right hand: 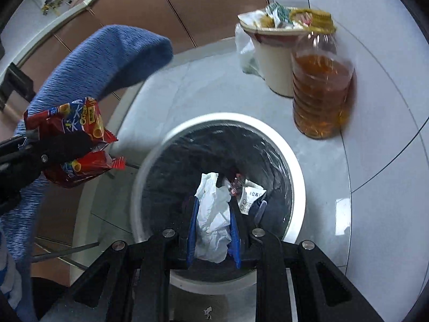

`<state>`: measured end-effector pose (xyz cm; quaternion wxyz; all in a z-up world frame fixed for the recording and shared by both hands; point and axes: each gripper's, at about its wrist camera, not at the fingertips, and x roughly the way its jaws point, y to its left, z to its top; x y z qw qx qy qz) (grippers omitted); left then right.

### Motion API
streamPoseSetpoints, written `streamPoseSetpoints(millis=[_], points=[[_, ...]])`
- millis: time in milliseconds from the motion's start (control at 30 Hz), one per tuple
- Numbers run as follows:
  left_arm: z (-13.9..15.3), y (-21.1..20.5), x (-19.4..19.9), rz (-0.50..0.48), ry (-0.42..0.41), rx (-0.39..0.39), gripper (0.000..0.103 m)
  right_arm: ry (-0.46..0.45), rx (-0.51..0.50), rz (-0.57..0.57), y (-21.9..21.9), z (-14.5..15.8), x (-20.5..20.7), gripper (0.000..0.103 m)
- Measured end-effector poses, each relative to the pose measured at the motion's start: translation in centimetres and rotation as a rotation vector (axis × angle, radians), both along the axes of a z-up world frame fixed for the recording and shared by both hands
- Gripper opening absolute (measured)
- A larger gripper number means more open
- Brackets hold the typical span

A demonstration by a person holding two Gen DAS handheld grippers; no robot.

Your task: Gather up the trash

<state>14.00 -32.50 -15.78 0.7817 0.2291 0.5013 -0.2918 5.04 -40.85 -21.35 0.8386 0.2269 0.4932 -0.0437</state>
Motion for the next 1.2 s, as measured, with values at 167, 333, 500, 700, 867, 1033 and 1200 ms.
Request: streamPoseSetpoints(millis=[167, 333, 500, 700, 867, 1033, 1200], points=[[-2.4, -0.8, 1.3, 0.039, 0.076, 0.014, 0.036, 0.042, -0.014, -0.010, -0.3, -2.1, 0.9, 0.026], [-2.3, -0.7, 1.4, 0.048, 0.098, -0.023, 0.054, 0.069, -0.032, -0.015, -0.5, -3.0, 1.0, 0.049], [-1.0, -0.2, 1.2, 0.062, 0.094, -0.060, 0.057, 0.061, -0.047, -0.028, -0.6, -2.4, 0.5, 0.059], [3.4, 2.3, -0.2, 0.088, 0.039, -0.169, 0.057, 0.032, -0.082, -0.036, -0.2, 0.3, -0.6, 0.060], [8.1, 5.1, -1.9, 0.105, -0.057, -0.237, 0.057, -0.023, -0.116, -0.025, 1.4, 4.0, -1.7, 0.062], [12.2, 9.6, -4.7, 0.135, -0.164, -0.271, 0.061, -0.115, -0.140, 0.001, 4.4, 8.7, -2.9, 0.073], [15.5, 15.3, -7.4, 0.208, -0.305, -0.283, 0.076, -0.199, -0.166, 0.028, 7.9, 12.6, -4.0, 0.086]])
